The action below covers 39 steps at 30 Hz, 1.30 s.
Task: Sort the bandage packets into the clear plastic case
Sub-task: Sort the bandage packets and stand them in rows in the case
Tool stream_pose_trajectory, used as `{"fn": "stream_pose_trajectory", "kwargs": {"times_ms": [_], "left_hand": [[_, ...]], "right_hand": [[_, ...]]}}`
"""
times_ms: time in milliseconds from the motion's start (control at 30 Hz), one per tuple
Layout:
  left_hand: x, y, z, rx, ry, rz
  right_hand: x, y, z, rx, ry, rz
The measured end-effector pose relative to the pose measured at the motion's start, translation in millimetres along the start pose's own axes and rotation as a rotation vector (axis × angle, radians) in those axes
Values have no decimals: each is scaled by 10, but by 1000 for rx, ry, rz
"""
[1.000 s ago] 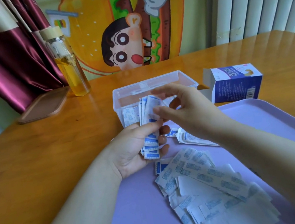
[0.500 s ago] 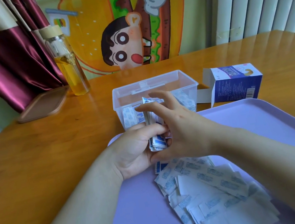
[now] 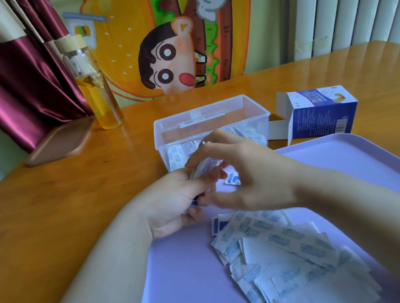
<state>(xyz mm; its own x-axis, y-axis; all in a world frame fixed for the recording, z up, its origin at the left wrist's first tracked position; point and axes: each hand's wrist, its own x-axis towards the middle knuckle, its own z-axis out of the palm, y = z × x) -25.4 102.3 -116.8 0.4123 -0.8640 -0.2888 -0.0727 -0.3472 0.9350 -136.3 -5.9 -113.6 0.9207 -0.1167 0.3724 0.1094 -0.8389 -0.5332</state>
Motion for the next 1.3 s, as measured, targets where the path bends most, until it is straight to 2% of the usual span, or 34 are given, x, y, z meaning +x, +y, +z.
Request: {"fn": "stream_pose_trajectory", "kwargs": {"times_ms": [167, 267, 400, 567, 733, 800, 867, 967, 1067, 1133, 1300], "left_hand": [[-19, -29, -92, 52, -92, 46], [18, -62, -74, 58, -67, 88], [5, -8, -80, 194, 111, 267], [-29, 20, -100, 448, 335, 557], [-74, 141, -138, 395, 398, 720], [-49, 253, -159, 387, 468, 780], [-12, 400, -171, 413, 570, 820], [87, 635, -224, 424, 681, 769], [259, 736, -299, 452, 666, 652], [366, 750, -332, 475, 619, 554], [589, 711, -498, 906, 529, 317]], "right_hand": [[32, 66, -209, 29, 50, 101], [41, 79, -209, 38, 92, 129], [57, 97, -205, 22, 301, 142], [72, 71, -190, 171, 481, 160], [199, -108, -273, 252, 529, 57], [323, -191, -371, 288, 522, 26], [473, -241, -480, 448, 493, 20], [732, -220, -596, 813, 416, 145], [975, -85, -588, 931, 339, 294], [1084, 23, -572, 892, 314, 382], [1293, 345, -552, 505, 129, 609]]}}
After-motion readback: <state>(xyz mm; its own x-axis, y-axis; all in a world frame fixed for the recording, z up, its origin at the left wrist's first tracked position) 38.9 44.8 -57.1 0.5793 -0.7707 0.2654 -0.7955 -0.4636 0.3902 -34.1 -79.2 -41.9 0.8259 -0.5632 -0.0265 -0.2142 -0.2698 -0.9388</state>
